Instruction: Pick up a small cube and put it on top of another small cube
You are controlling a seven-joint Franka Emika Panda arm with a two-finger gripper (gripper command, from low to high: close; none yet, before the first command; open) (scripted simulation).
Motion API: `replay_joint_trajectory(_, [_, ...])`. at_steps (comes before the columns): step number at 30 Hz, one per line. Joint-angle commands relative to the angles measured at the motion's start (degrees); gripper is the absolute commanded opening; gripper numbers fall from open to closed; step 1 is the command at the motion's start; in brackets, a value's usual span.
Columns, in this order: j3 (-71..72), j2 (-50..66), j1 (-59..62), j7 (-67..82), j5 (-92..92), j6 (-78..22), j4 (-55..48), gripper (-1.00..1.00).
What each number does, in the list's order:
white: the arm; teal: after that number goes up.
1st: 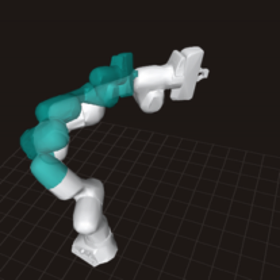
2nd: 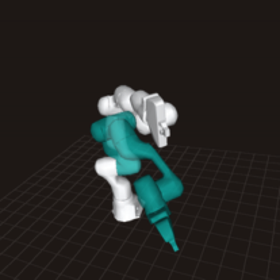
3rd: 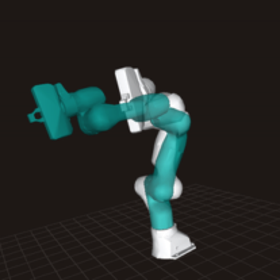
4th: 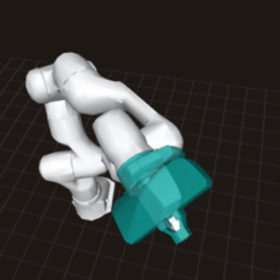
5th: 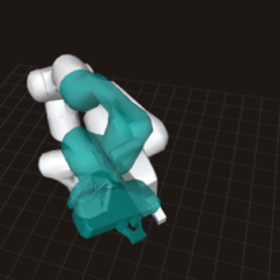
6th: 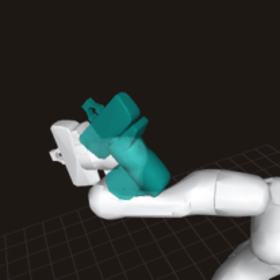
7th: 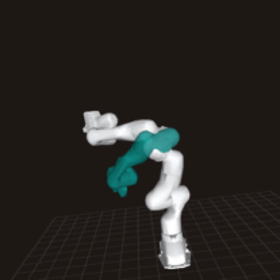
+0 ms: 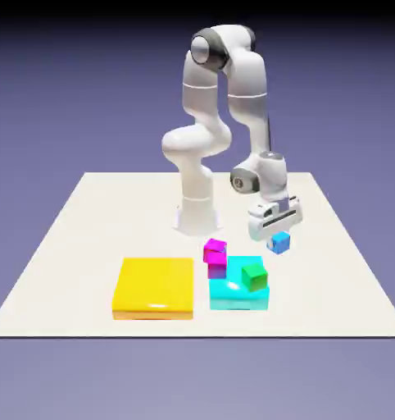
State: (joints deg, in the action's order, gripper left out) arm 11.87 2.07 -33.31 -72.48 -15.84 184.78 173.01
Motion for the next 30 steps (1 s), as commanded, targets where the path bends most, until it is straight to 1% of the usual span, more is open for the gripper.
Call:
replay_joint_trajectory(1, [-0.3, -0.9, 0.1, -1.8, -2.4, -0.7, 0.2, -1.00])
replay_joint_trajectory(8, [-2.1, -7.3, 3.0, -14.6, -18.2, -6.2, 1.6, -1.00])
replay_joint_trajectory(27, [17.1, -39.0, 42.5, -35.6, 26.8, -46.7, -4.1, -1.00])
replay_joint_trajectory(29, [18.0, -40.4, 44.2, -36.5, 28.8, -48.5, -4.4, -1.00])
replay_joint_trajectory(30, [18.7, -38.3, 45.0, -37.0, 28.3, -46.0, -3.9, -1.00])
